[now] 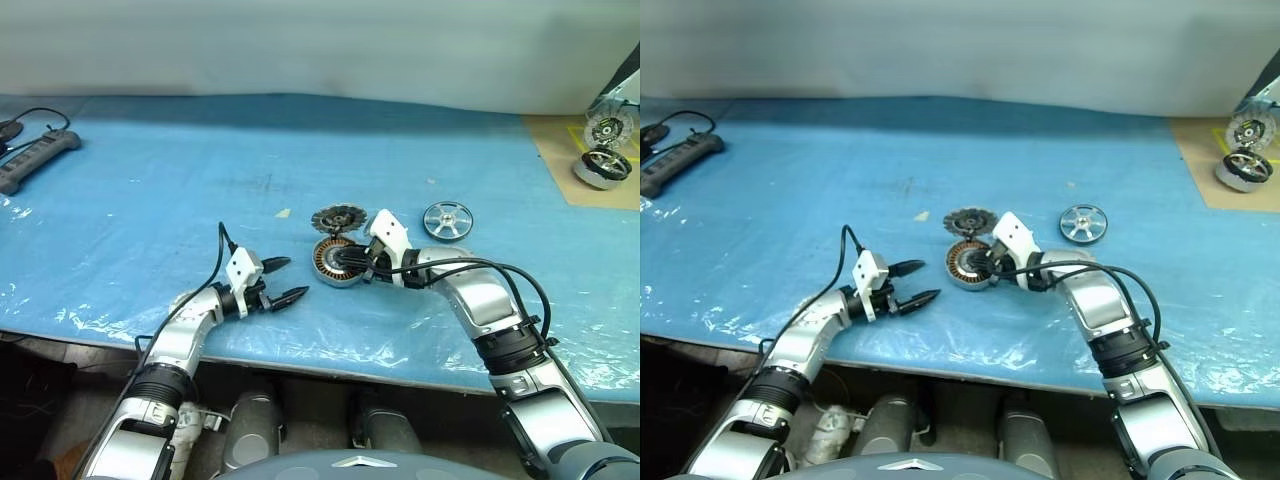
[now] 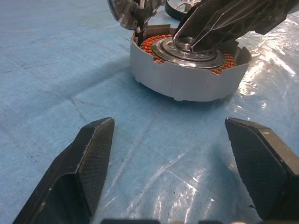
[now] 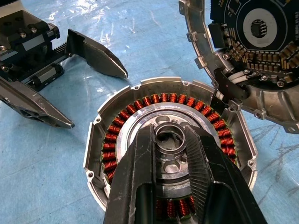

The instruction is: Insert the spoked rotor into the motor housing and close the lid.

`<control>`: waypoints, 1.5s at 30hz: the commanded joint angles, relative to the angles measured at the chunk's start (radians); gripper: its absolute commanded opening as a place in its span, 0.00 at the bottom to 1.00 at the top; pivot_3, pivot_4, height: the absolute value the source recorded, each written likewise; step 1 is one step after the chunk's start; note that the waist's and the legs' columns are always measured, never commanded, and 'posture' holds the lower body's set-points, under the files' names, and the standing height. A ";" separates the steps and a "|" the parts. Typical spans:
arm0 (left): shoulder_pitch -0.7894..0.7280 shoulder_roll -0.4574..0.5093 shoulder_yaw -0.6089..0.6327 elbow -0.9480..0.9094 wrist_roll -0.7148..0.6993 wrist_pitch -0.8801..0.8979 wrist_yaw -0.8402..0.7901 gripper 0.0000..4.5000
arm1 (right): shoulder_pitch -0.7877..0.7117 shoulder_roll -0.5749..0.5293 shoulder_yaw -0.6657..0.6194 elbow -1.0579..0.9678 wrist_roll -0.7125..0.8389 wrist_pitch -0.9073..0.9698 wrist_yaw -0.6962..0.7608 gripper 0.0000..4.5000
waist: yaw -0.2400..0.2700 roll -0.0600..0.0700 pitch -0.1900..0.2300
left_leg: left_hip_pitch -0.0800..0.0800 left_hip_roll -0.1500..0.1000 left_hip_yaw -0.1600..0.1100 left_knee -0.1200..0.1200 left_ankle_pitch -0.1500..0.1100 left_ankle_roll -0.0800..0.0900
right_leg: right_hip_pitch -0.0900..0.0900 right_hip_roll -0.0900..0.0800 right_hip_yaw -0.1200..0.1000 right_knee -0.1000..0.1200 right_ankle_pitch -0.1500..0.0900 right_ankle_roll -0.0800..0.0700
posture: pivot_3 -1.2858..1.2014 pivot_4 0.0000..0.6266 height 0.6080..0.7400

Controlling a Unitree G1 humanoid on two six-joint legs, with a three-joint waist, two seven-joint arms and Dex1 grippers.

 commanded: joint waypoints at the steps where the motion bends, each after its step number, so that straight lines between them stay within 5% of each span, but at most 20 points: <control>1: 0.017 0.017 -0.003 0.039 0.014 0.032 -0.010 0.90 | 0.015 0.003 0.021 0.012 -0.008 -0.011 0.006 0.20 | 0.001 0.000 0.000 | 0.000 0.000 0.000 0.000 0.000 0.000 | 0.000 0.000 0.000 0.000 0.000 0.000 | 0.52 0.24 1.00; 6: 0.037 0.044 0.014 0.022 -0.004 0.034 -0.036 0.90 | 0.016 0.001 0.013 0.001 0.006 0.019 0.005 0.57 | 0.000 0.000 0.000 | -0.001 0.000 0.000 -0.002 0.000 0.000 | -0.001 0.000 0.000 0.000 0.000 0.000 | 0.52 0.24 1.00; 18: 0.035 0.007 -0.033 -0.161 0.009 0.195 0.049 0.90 | 0.001 0.023 -0.073 -0.051 0.122 0.047 0.016 0.57 | 0.003 -0.001 0.000 | -0.013 0.000 0.000 -0.002 0.000 0.000 | -0.010 0.000 0.000 -0.001 0.003 -0.007 | 0.52 0.24 1.00; 22: -0.019 0.025 -0.007 -0.056 0.004 0.168 0.011 0.90 | -0.002 0.038 -0.067 -0.031 0.116 0.025 0.007 0.36 | 0.003 -0.001 0.000 | -0.017 0.000 0.000 -0.002 0.000 0.000 | -0.015 0.000 0.000 0.000 0.004 -0.008 | 0.52 0.24 1.00; 26: -0.021 0.022 -0.008 -0.029 0.007 0.144 0.000 0.90 | -0.001 0.046 -0.061 -0.024 0.113 0.022 0.004 0.02 | 0.001 -0.002 0.000 | -0.017 0.000 0.000 -0.002 0.000 0.000 | -0.015 0.000 -0.001 0.000 0.004 -0.008 | 0.52 0.24 1.00; 34: 0.056 -0.003 -0.049 -0.195 0.014 0.208 0.059 0.90 | 0.006 0.045 -0.018 0.020 0.059 0.001 -0.016 0.01 | -0.003 -0.002 0.000 | -0.018 0.000 0.000 -0.001 0.000 0.000 | -0.015 0.000 -0.001 0.000 0.004 -0.008 | 0.52 0.24 1.00; 38: 0.062 0.009 -0.045 -0.237 0.004 0.243 0.064 0.90 | 0.033 -0.019 0.126 0.105 -0.115 -0.091 -0.026 0.01 | -0.005 -0.003 -0.001 | -0.017 0.000 0.000 -0.001 0.000 0.000 | -0.014 0.000 -0.002 0.000 0.004 -0.008 | 0.52 0.24 1.00; 45: 0.089 0.060 -0.014 -0.254 -0.029 0.246 0.026 0.90 | 0.062 -0.060 0.209 0.124 -0.207 -0.185 -0.007 0.01 | -0.006 -0.011 -0.006 | 0.006 0.000 0.000 -0.003 -0.001 -0.001 | 0.003 0.000 -0.001 -0.004 -0.002 0.001 | 0.52 0.24 1.00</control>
